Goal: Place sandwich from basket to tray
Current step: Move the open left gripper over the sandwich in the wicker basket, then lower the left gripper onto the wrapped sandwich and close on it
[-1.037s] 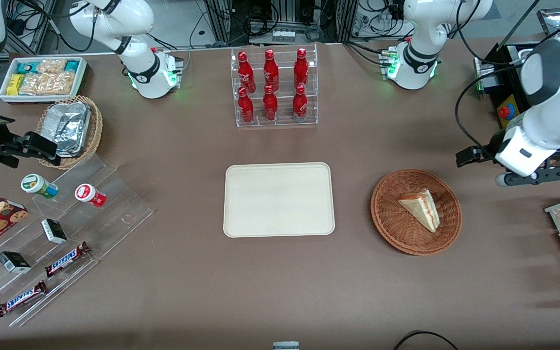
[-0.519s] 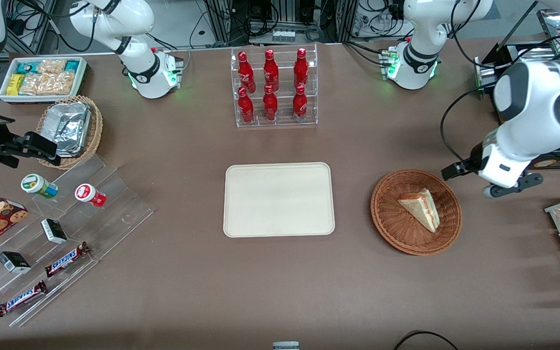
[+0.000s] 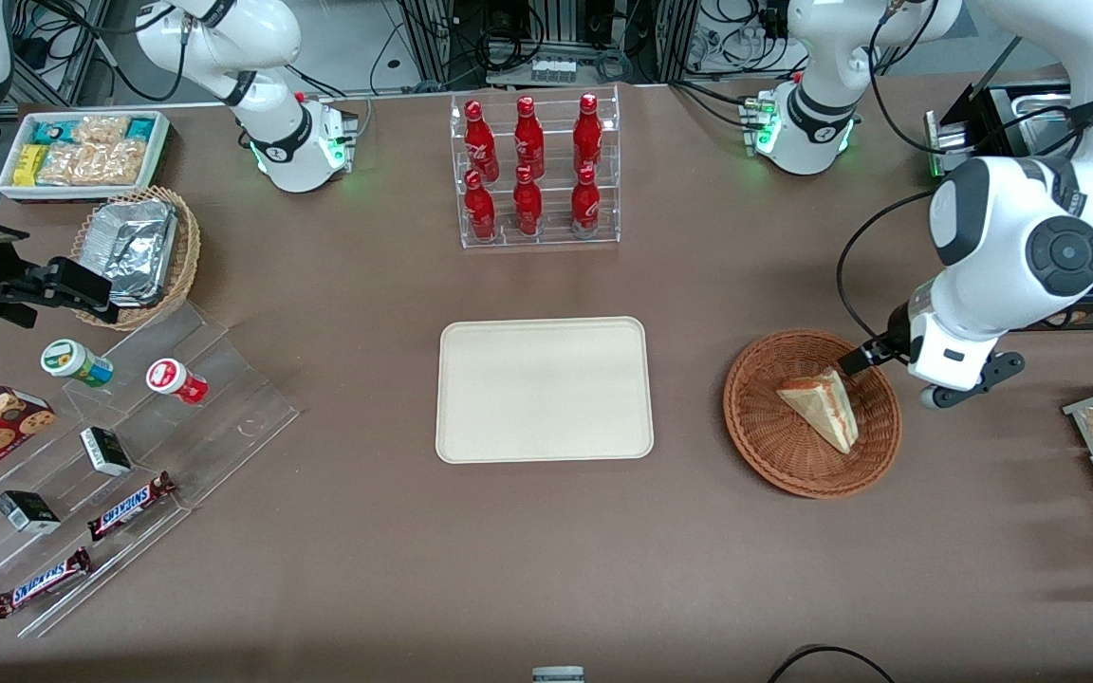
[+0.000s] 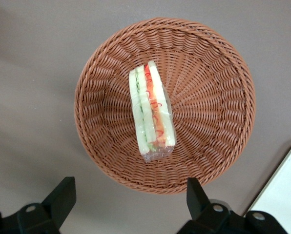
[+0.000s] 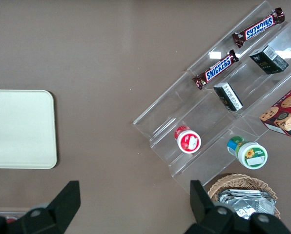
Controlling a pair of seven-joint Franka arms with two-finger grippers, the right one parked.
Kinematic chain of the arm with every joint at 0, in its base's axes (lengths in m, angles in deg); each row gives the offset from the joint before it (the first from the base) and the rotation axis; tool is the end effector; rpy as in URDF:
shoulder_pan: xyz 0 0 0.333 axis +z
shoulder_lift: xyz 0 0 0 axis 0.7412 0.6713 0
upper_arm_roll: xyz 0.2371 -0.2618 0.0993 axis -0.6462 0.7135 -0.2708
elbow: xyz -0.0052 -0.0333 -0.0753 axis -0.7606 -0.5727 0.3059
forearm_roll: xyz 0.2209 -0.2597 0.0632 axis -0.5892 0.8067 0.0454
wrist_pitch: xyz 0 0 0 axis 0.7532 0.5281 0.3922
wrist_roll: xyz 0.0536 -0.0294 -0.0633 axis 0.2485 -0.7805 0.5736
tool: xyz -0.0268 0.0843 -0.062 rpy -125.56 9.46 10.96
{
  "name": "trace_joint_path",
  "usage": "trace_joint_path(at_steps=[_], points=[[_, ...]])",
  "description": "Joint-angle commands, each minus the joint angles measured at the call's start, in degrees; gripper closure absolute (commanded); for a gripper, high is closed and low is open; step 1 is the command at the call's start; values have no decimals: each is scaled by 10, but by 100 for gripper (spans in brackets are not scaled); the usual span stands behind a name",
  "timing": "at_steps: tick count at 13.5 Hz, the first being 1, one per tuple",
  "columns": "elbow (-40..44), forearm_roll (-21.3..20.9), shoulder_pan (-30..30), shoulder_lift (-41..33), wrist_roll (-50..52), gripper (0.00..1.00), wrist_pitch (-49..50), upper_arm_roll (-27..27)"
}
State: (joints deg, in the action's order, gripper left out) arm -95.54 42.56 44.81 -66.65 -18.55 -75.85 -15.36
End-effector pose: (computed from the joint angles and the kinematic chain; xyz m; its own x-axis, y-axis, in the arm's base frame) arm 0.5339 -0.0583 0.4592 0.8953 0.4356 -0.0933 0.4357 -0.8999 -0.0204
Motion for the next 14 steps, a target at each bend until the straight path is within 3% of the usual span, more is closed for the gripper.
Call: trace_joint_path(at_steps=[1,7,10,14], points=[[5,-9,-7,19,49,0,-20,0],[8,-11,-15,57,154,0,-67,6],[8,-40,-20,69,177,0,-73,7],[8,-43,-22,81,214,0,-82,7]])
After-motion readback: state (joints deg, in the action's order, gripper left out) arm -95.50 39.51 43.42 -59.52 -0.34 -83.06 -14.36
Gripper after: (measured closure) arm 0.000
